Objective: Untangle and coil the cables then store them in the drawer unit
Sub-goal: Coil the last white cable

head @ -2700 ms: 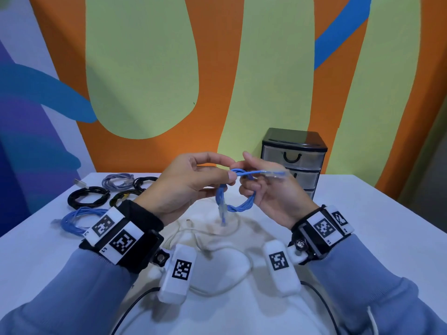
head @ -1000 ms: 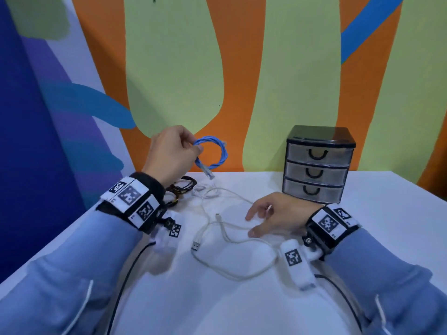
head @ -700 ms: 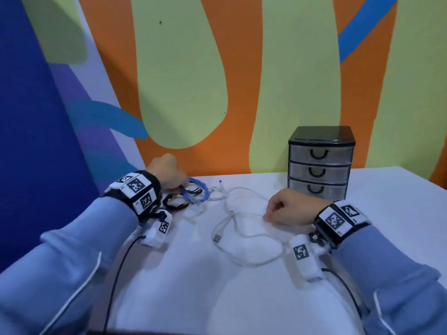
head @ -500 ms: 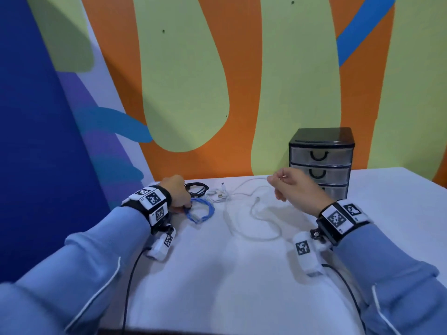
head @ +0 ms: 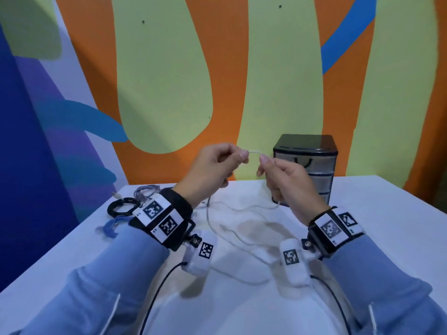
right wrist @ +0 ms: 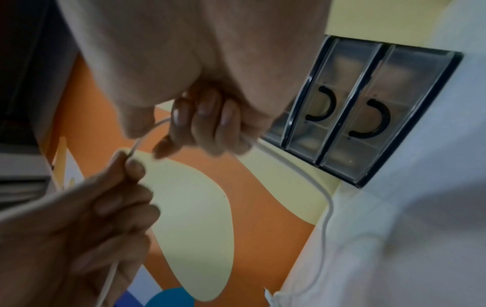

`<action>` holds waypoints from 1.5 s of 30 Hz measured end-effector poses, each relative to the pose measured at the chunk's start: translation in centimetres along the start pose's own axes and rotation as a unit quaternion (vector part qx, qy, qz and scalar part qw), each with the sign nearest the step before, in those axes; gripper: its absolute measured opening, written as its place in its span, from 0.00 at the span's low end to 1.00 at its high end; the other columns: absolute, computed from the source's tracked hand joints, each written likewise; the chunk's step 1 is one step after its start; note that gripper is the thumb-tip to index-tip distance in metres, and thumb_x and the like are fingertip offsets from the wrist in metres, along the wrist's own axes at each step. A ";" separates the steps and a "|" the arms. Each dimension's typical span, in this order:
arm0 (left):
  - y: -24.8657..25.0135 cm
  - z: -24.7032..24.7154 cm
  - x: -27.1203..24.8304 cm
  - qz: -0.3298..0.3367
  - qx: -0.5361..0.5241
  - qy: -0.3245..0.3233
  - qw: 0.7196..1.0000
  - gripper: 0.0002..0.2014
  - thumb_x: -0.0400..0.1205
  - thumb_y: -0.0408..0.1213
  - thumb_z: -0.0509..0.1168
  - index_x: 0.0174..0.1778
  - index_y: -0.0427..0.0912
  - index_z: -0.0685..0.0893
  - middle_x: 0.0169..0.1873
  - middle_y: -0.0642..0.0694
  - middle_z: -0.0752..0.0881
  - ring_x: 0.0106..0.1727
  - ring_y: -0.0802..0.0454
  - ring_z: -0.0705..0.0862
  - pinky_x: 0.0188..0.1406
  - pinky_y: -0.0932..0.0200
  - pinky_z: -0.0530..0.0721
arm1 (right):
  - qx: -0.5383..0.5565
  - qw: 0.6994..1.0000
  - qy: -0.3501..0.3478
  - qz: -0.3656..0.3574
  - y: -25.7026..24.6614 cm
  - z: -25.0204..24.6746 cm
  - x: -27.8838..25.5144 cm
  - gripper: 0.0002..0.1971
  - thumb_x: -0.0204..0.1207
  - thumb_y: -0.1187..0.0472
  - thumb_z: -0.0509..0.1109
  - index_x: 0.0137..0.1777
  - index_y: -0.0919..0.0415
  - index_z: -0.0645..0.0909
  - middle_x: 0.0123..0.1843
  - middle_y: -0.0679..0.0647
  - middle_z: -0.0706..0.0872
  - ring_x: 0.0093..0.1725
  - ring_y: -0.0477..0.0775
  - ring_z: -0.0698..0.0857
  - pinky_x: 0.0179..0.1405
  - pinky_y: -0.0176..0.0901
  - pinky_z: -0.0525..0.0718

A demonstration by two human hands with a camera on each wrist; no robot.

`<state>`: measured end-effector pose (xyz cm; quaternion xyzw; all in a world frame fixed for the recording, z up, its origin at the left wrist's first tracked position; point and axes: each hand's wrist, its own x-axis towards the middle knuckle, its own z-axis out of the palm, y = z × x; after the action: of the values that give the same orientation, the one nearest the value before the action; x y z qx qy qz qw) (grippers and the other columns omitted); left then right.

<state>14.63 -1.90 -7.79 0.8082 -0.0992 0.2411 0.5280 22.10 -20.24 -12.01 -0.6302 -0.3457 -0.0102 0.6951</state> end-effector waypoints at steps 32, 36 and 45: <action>1.0 2.7 -4.3 0.018 0.215 -0.344 0.914 0.09 0.87 0.49 0.73 0.48 0.49 0.93 0.25 0.55 0.77 0.29 0.60 0.73 0.31 0.67 0.69 | 0.170 0.985 0.016 0.036 -1.2 -0.1 0.0 0.20 0.93 0.52 0.59 0.76 0.59 0.81 0.48 0.65 0.94 0.45 0.57 0.95 0.46 0.38 0.92; 1.9 1.3 -4.1 0.058 0.132 -0.291 0.946 0.08 0.89 0.43 0.72 0.50 0.45 0.93 0.34 0.59 0.86 0.52 0.51 0.87 0.55 0.47 0.83 | 0.027 0.996 -0.065 0.059 -0.4 0.6 -0.7 0.17 0.92 0.49 0.62 0.73 0.51 0.86 0.57 0.74 0.91 0.47 0.69 0.91 0.55 0.62 0.88; -1.8 -2.9 -2.0 0.198 0.196 0.105 0.955 0.08 0.79 0.48 0.82 0.39 0.49 0.96 0.28 0.56 0.87 0.28 0.56 0.76 0.30 0.56 0.73 | 0.076 0.969 -0.202 0.121 -1.0 0.9 -0.8 0.21 0.89 0.54 0.57 0.62 0.66 0.89 0.25 0.54 0.57 0.25 0.50 0.55 0.29 0.47 0.50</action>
<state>12.77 1.31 -9.27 0.8300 -0.1525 0.4387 0.3087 20.63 -20.02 -11.59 -0.6019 -0.3998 0.2279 0.6526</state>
